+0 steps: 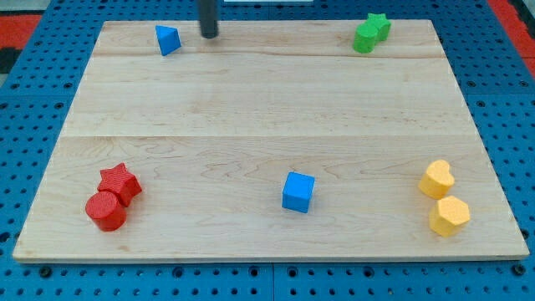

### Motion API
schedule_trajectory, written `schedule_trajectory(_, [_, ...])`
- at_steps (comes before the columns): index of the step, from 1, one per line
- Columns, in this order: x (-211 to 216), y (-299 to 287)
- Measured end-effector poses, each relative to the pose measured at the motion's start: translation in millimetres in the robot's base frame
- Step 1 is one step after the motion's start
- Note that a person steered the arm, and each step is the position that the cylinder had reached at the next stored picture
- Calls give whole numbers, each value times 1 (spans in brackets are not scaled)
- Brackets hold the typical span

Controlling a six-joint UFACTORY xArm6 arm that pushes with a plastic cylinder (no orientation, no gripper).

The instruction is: Slide the blue triangle to the center

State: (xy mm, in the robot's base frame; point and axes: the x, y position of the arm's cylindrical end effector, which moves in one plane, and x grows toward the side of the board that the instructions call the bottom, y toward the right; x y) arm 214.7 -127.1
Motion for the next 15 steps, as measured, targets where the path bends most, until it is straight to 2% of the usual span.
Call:
schedule_trajectory(1, [-22, -17])
schedule_trajectory(2, [-9, -64])
schedule_trajectory(3, [19, -64])
schedule_trajectory(5, [24, -38])
schedule_trajectory(7, [51, -11])
schedule_trajectory(11, [153, 36])
schedule_trajectory(13, [152, 95])
schedule_trajectory(15, [129, 131])
